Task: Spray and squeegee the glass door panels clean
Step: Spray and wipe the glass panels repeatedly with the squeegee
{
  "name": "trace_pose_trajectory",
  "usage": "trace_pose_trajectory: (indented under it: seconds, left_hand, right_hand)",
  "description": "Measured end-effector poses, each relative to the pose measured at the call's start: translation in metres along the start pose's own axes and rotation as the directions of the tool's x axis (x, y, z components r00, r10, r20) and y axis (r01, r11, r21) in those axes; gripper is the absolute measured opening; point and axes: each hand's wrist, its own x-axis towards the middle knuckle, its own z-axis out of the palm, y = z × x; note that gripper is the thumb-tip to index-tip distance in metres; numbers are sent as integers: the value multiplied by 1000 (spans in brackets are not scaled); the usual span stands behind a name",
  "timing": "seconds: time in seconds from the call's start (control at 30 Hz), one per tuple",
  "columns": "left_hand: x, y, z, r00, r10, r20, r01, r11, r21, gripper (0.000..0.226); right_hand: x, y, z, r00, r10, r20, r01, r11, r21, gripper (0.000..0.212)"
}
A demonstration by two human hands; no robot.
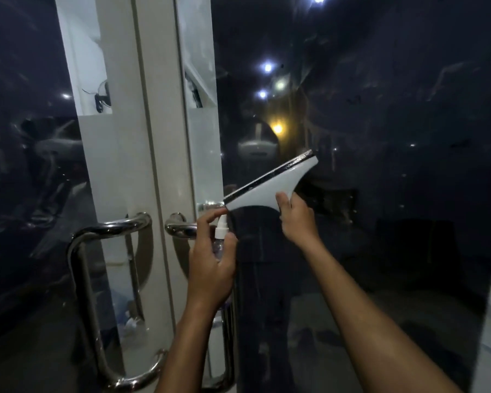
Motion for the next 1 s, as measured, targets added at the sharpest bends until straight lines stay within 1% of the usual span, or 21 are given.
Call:
trace_pose_trajectory:
  seconds: [0.03,0.1,0.17,0.2,0.27,0.37,0.43,0.5,0.57,0.63,0.7,0.77,0.87,0.93,1.0]
  left_hand:
    - [-3,-1,0,1000,-7,4,8,1000,-6,40]
    - [-8,-2,-1,1000,-15,5,15,1000,-22,40]
    - [-15,-1,-4,1000,-15,-10,14,999,-50,38]
    - [-19,0,-5,1000,-9,-22,7,998,-67,36]
    - [-25,4,-7,1000,-14,-24,11,995,-98,34]
    - [-30,7,-6,999,-44,3,44,991,-127,36]
    - [-29,7,-5,998,-52,27,55,992,-114,37]
    - [-28,9,-5,998,-47,40,51,992,-116,37]
    - [-27,9,-5,998,-51,37,55,992,-117,38]
    - [-26,7,-7,999,-46,27,49,992,-112,38]
    - [-26,4,-8,999,-49,23,52,993,-108,38]
    - [-28,3,-8,998,-57,25,59,991,-122,38]
    - [-30,3,-6,997,-75,35,80,985,-156,37]
    - [-32,1,-3,996,-84,37,89,981,-170,37]
    - [-34,-2,-1,994,-101,43,107,979,-175,37]
  right_hand:
    - [-7,13,1,1000,19,-16,-19,1000,13,44]
    - [-36,50,5,993,103,-55,-100,994,42,46]
    - [-67,80,9,984,172,-55,-170,984,50,39]
    - [-75,86,8,982,182,-54,-180,983,42,37]
    - [-67,79,5,984,170,-58,-169,985,13,40]
    - [-30,45,-1,991,84,-101,-86,996,-21,43]
    - [-10,29,-3,992,50,-113,-51,999,-3,45]
    - [-12,36,-2,991,46,-129,-44,999,13,49]
    - [-40,71,3,984,105,-147,-107,994,-5,49]
    - [-81,107,9,976,190,-104,-191,982,-5,44]
    - [-109,121,11,971,227,-71,-228,974,-12,40]
    - [-106,111,5,977,200,-73,-201,979,-16,38]
    - [-62,74,-8,982,123,-140,-133,989,-62,38]
    - [-32,52,-16,980,85,-182,-92,995,-27,41]
    - [-25,50,-15,979,66,-192,-65,998,11,42]
